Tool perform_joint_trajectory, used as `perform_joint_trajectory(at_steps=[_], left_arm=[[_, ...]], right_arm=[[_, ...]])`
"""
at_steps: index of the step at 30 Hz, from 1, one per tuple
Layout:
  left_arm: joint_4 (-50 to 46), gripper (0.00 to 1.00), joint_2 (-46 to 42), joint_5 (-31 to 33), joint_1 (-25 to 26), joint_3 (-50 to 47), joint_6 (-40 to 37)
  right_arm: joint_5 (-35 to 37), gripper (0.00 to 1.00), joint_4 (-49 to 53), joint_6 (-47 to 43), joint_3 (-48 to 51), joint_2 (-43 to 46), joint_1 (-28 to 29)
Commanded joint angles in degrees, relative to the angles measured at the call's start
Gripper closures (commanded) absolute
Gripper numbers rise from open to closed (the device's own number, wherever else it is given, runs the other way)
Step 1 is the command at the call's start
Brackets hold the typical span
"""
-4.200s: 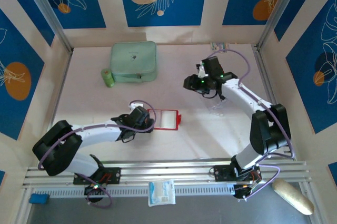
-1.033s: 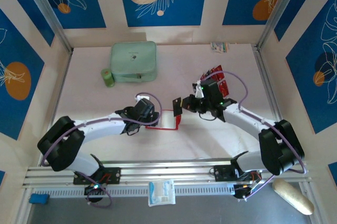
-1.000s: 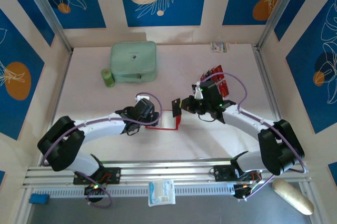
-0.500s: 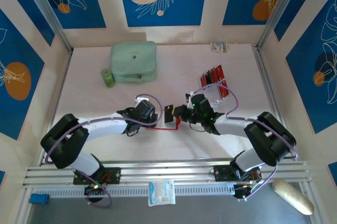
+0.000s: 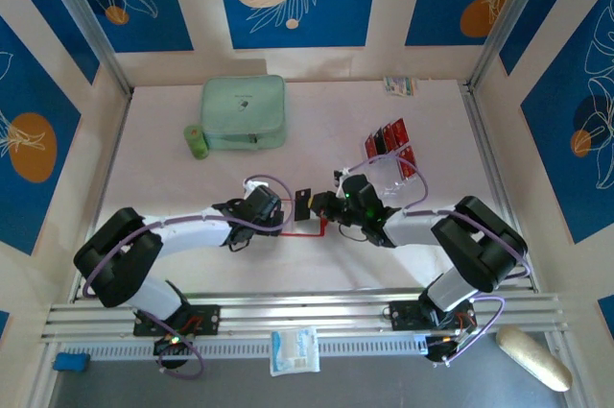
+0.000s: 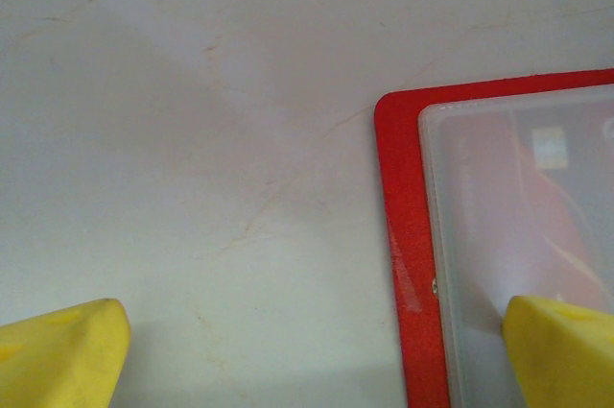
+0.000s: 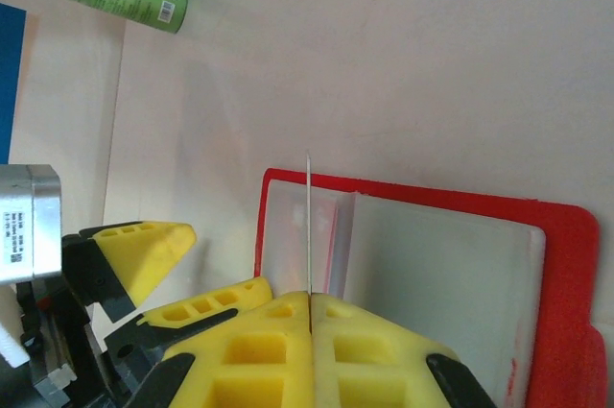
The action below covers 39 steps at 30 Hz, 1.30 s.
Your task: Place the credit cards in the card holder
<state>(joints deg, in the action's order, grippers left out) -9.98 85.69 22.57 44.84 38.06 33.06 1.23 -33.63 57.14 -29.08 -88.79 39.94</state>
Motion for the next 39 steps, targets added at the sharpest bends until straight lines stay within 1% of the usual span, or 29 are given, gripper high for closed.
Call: perform_joint_trajectory(at_steps=[1,18,32,39], left_arm=[[-1.89,0.01,-0.26,1.27,-0.46,-1.41,0.60],[-1.68,0.01,-0.79,1.26,-0.45,-2.12,0.71],[-1.58,0.01,-1.01,1.25,-0.38,-2.38,0.79],[-1.54,0.01,-1.06,1.26,-0.45,-2.56,0.87]], right_arm=[[2.16,1.00,-3.56,0.91,0.42,-1.20,0.95],[6.67,1.00,-7.99,3.24,2.76,-3.80,2.84],[6.35,1.00,-12.35,6.13,3.86,-6.39,2.95],[6.15,1.00,-13.12,6.80,4.36,-6.13,2.79]])
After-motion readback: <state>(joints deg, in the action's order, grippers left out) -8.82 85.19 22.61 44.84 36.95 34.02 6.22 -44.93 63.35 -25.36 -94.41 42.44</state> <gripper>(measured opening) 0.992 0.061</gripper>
